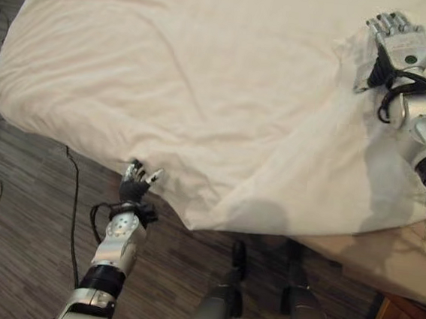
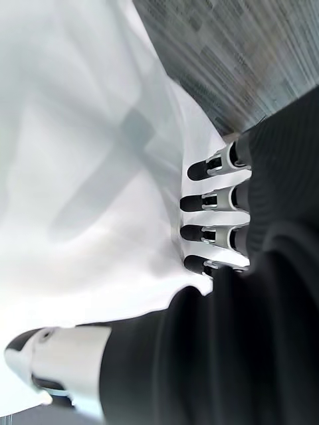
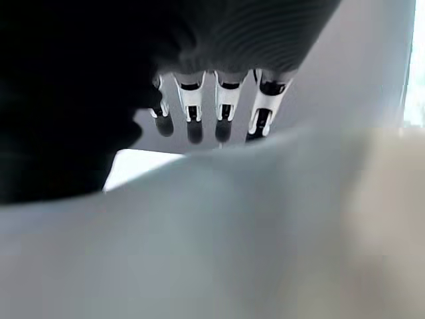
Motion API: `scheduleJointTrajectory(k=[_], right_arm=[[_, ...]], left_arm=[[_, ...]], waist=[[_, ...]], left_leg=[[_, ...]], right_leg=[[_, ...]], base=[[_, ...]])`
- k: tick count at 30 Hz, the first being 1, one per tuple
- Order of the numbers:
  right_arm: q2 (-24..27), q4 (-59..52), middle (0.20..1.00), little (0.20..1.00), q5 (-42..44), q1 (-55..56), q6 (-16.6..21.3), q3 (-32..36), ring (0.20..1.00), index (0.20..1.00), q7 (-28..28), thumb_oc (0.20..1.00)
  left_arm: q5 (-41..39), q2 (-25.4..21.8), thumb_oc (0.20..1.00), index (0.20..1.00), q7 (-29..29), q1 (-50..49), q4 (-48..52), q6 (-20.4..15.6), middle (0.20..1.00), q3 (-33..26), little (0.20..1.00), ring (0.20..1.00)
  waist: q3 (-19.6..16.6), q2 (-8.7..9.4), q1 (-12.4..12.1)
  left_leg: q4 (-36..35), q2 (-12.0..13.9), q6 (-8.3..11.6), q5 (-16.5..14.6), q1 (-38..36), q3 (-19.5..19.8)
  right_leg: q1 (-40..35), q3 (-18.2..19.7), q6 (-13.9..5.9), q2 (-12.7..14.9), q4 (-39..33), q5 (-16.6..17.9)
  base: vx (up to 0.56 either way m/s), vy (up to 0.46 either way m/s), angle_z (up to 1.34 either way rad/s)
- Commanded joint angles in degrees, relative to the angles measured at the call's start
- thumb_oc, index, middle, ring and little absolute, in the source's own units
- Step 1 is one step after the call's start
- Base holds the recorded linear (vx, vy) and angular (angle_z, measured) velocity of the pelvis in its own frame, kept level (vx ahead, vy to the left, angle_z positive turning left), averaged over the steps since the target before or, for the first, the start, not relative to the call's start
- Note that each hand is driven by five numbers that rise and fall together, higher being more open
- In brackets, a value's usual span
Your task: Making the bed.
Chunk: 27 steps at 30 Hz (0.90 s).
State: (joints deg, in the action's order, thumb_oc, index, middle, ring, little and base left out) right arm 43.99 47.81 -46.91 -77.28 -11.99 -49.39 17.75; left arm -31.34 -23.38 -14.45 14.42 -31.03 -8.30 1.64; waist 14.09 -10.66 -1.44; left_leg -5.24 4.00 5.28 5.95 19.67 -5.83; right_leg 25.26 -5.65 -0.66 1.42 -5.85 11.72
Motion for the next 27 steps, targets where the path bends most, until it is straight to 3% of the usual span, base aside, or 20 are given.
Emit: scheduleJointTrajectory(k=[1, 13, 19, 20, 21, 24, 25, 27], right_arm=[[-1.2, 0.8, 1.000, 1.000, -7.0, -7.8, -1.7, -1.1, 1.000, 1.000, 0.5, 1.000], [-1.3, -1.3, 1.000, 1.000, -3.7, -6.5, -2.6, 2.2, 1.000, 1.000, 0.2, 1.000], [-5.2, 4.6, 1.000, 1.000, 0.5, -8.0, -2.8, 0.7, 1.000, 1.000, 0.0, 1.000], [-6.6, 5.4, 0.545, 0.545, 0.6, -7.5, -2.9, 0.3, 0.545, 0.545, -1.4, 0.545], [-7.4, 5.8, 0.200, 0.200, 0.5, -7.3, -3.0, 0.1, 0.200, 0.200, -1.9, 0.200], [-9.6, 5.1, 0.200, 0.200, 3.9, -6.6, -3.1, 1.6, 0.200, 0.200, -1.8, 0.200], [-9.7, 2.7, 0.200, 0.200, 5.5, -6.6, -2.8, 2.3, 0.200, 0.200, -1.3, 0.200], [-9.6, -0.6, 0.200, 0.200, 8.4, -6.6, -2.4, 4.6, 0.200, 0.200, -0.2, 0.200]], left_arm=[[-1.1, -1.3, 1.000, 1.000, -0.1, -0.3, 1.8, -3.4, 1.000, 0.3, 1.000, 1.000], [-2.7, -0.7, 1.000, 1.000, 0.4, 0.0, 4.6, -3.5, 1.000, 0.5, 1.000, 1.000], [-3.8, -0.7, 1.000, 1.000, 0.3, 1.1, 3.1, -3.4, 1.000, 1.6, 1.000, 1.000], [-4.7, -0.3, 1.000, 1.000, 0.1, 1.1, 2.8, -3.4, 1.000, 1.5, 1.000, 1.000], [-4.5, -0.2, 1.000, 1.000, 0.2, 1.2, 2.6, -3.2, 1.000, 1.5, 1.000, 1.000], [-4.1, -0.2, 1.000, 1.000, -0.2, 1.3, 1.0, -2.9, 1.000, 1.4, 1.000, 1.000], [-3.7, -0.3, 1.000, 1.000, -0.3, 1.0, 0.8, -2.8, 1.000, 1.3, 1.000, 1.000], [-4.0, -0.4, 1.000, 1.000, -0.5, 0.7, 1.1, -2.8, 1.000, 1.1, 1.000, 1.000]], waist=[[-0.8, 2.17, 0.6], [-1.0, 2.68, 1.3], [0.7, 3.44, 0.1], [1.0, 3.72, -0.3], [1.0, 3.96, -0.5], [1.2, 4.68, -1.0], [1.4, 5.16, -1.3], [1.4, 5.81, -1.2]], left_leg=[[0.2, 4.0, 6.21, 2.9, 1.2, -1.6], [0.2, 4.3, 6.07, 2.4, 1.8, -2.6], [0.2, 4.7, 6.54, 3.5, 6.5, -2.8], [0.2, 4.8, 6.71, 3.5, 6.9, -2.3], [0.2, 4.7, 6.78, 3.9, 7.5, -1.9], [0.2, 4.2, 6.72, 3.9, 5.8, 1.0], [0.2, 3.4, 6.67, 3.1, 4.2, 4.1], [0.2, 3.0, 6.12, 1.9, 3.0, 5.5]], right_leg=[[-3.8, -1.0, -4.28, 3.5, 0.9, -8.9], [-2.4, -0.7, -4.13, 3.5, 0.9, -7.9], [2.7, 0.0, -4.69, 2.3, 0.9, -6.1], [3.0, 0.2, -4.72, 1.9, 0.9, -6.3], [3.4, 0.5, -4.59, 1.6, 0.9, -6.1], [2.6, 1.7, -4.06, 0.6, 0.9, -6.3], [1.6, 2.3, -3.77, 0.5, 0.9, -6.7], [0.8, 2.8, -3.66, 0.6, 0.9, -6.7]], base=[[0.00, 0.035, 0.01], [0.00, 0.000, -0.01], [-0.03, -0.044, -0.09], [-0.01, -0.083, -0.08], [0.02, -0.078, -0.09], [0.06, 0.003, -0.06], [0.04, 0.031, -0.15], [0.03, 0.024, -0.21]])
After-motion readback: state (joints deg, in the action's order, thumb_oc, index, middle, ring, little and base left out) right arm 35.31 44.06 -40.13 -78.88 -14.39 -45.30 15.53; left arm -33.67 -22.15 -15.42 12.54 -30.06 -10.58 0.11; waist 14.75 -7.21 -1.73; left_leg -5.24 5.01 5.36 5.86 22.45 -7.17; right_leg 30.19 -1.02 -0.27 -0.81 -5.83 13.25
